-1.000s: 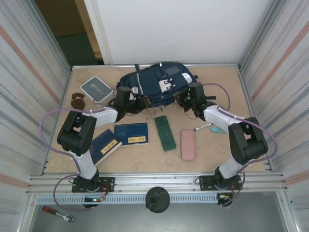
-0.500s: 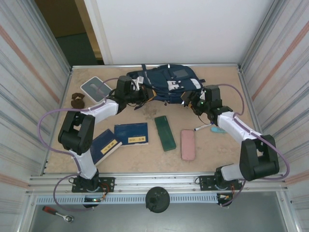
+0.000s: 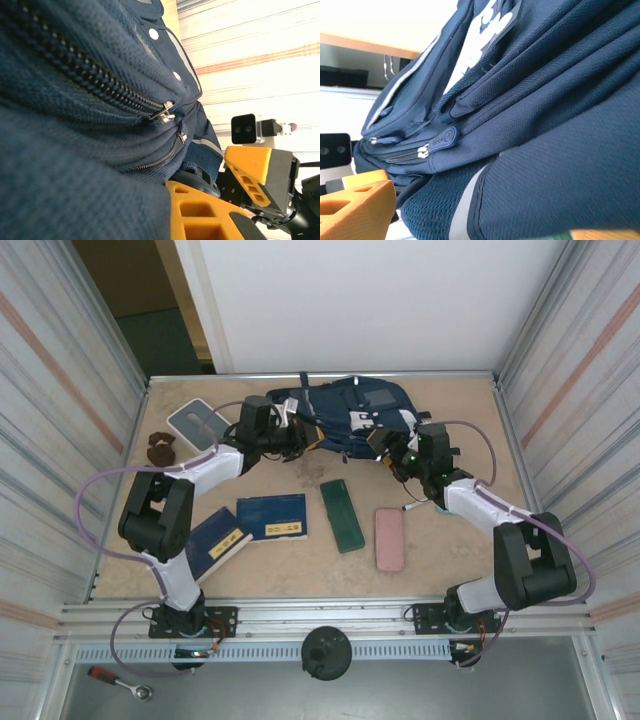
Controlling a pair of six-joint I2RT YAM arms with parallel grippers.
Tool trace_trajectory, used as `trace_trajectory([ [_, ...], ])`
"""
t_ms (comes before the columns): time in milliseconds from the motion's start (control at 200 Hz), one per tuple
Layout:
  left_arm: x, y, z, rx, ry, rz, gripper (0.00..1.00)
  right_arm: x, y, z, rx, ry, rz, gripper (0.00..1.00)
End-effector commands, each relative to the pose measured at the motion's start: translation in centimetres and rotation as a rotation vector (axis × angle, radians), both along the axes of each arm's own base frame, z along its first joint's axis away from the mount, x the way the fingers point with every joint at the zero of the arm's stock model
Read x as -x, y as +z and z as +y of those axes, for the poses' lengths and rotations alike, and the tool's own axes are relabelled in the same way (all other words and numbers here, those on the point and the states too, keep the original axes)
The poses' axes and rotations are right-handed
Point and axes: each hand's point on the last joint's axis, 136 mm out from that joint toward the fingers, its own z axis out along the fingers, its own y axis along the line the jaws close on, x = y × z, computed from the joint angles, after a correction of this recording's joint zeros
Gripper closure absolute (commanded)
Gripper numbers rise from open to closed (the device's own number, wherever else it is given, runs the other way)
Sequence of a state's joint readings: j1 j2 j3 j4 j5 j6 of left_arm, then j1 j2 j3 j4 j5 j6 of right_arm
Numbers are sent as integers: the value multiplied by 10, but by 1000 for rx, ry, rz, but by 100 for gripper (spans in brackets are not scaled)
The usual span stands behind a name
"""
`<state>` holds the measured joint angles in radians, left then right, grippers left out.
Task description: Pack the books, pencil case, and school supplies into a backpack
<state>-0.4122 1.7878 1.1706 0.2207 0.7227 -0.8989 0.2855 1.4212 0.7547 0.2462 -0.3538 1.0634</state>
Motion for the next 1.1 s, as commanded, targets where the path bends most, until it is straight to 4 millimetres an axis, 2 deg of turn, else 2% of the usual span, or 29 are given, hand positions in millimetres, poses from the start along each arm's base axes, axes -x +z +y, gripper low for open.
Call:
trace_trajectory([
  [0,10,57,-2,88,-76,-116,98,-10,8,7,-17,-24,-45,22],
  [65,9,54,-1,84,-78,-111,98,-12,10,7,-13,-32,-48,34],
  [150,5,46,5,70,-67,-98,95,-14,12,7,-15,-50,-41,66],
  [185,2,43,9,60,-56,-95,94,-14,13,7,-23,-62,-37,76],
  [261,-3,34,17,24,-34,-90,86,-12,17,10,-46,-80,-31,92],
  [301,-6,30,21,7,-25,-92,81,-11,19,11,-73,-105,-19,96],
  [381,-8,24,31,-15,0,-99,69,-8,23,11,-101,-159,-12,100],
  [476,-2,23,43,-27,22,-140,53,-7,28,8,-140,-224,-3,100],
  [591,15,19,58,-100,53,-210,44,-7,37,9,-165,-267,-6,100],
  [711,37,12,73,-208,84,-297,38,-8,48,15,-163,-262,-15,100],
  [872,62,0,77,-435,86,-438,35,-10,53,22,-163,-237,-10,100],
  [987,67,5,74,-580,62,-580,31,-10,54,29,-157,-197,3,100],
  [1097,65,10,71,-776,-34,-818,31,-10,55,33,-138,-154,22,100],
])
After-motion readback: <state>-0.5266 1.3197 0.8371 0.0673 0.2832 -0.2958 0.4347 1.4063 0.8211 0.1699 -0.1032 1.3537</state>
